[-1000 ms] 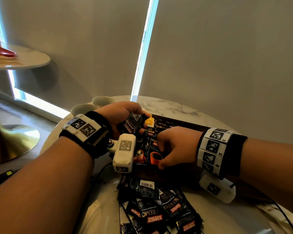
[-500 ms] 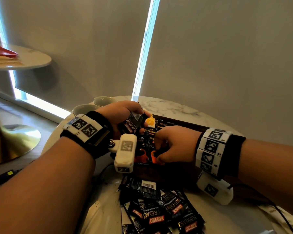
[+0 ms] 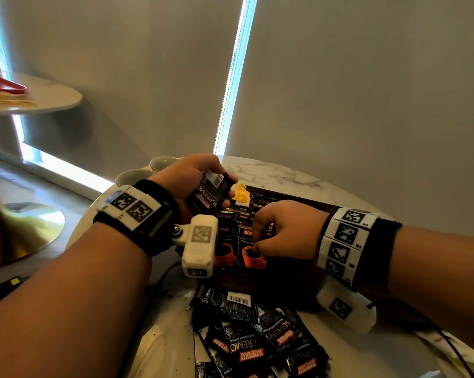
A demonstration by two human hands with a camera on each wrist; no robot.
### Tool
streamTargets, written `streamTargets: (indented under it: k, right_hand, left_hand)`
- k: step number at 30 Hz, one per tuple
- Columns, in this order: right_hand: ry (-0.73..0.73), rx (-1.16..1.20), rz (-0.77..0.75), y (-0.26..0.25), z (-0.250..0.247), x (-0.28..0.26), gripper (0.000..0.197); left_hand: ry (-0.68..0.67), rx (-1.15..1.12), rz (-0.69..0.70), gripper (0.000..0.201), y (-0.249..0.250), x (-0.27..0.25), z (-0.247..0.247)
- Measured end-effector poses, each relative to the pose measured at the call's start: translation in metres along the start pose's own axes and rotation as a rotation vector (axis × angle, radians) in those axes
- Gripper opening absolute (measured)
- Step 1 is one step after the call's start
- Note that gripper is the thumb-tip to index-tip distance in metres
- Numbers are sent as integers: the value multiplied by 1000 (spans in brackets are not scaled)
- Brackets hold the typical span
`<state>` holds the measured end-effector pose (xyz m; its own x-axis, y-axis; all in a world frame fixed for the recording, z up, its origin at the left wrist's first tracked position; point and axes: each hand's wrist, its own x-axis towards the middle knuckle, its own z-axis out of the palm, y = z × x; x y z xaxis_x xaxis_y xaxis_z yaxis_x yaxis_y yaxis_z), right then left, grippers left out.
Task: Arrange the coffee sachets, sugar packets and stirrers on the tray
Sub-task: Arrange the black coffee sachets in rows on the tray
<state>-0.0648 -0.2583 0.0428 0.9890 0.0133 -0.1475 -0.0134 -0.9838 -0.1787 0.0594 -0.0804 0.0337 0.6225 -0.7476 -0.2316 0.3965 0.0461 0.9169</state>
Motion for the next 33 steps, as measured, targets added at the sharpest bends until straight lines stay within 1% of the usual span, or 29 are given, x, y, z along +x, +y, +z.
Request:
streamTargets:
  k: [5, 7, 8, 10, 13, 14, 16, 18, 19, 20, 22, 23, 24, 25, 27, 30, 31, 33]
  right_hand:
    - [42, 17, 4, 1, -3, -2, 8]
    - [72, 63, 7, 0, -5, -4, 11]
    - [98, 85, 3, -2, -6, -4, 16]
    - [185, 111, -22, -5, -9, -4, 32]
    - [340, 150, -87, -8, -13, -2, 58]
    - [374, 150, -114, -9, -13, -2, 62]
    - [447, 134, -168, -10, -11, 0, 64]
    - [540, 140, -212, -10, -8, 3, 62]
    - [573, 148, -233, -10, -8, 4, 58]
    - [586, 143, -256, -10, -8, 6, 50]
    - [574, 102, -295, -12, -11, 9, 28]
    - [559, 97, -287, -13, -13, 9, 19]
    - [553, 117, -260, -13, -14, 10, 14]
    - [563, 158, -226, -13, -16, 10, 12]
    - [614, 273, -159, -11, -19, 13, 9]
    - [651, 441, -101, -10, -22, 17, 15]
    - [645, 475, -90, -10, -23, 18, 15]
    - [623, 519, -64, -11, -22, 19, 14]
  left_hand:
    - [1, -94, 44, 36, -3, 5, -1]
    - [-1, -120, 71, 38, -4, 5, 1]
    - [3, -119, 88, 40, -5, 6, 1]
    - [10, -85, 124, 40, -6, 7, 2]
    - [12, -81, 125, 31, -6, 4, 6]
    - [4, -84, 120, 29, -6, 4, 6]
    - [7, -67, 123, 28, -6, 4, 5]
    - [18, -51, 127, 30, -5, 4, 3]
    - [2, -49, 126, 31, -4, 6, 2]
    - [-12, -55, 124, 32, -5, 7, 2]
    - [-46, -72, 117, 28, -8, 8, 3]
    - [-55, -62, 108, 25, -9, 8, 4]
    - [-63, -52, 99, 22, -9, 8, 5]
    - [-62, -61, 83, 23, -10, 8, 7]
    - [-20, -96, 73, 38, -10, 8, 6]
    - [-70, -58, 119, 66, -9, 11, 2]
    - [-91, -50, 131, 69, -8, 9, 3]
    - [-117, -37, 149, 63, -7, 7, 5]
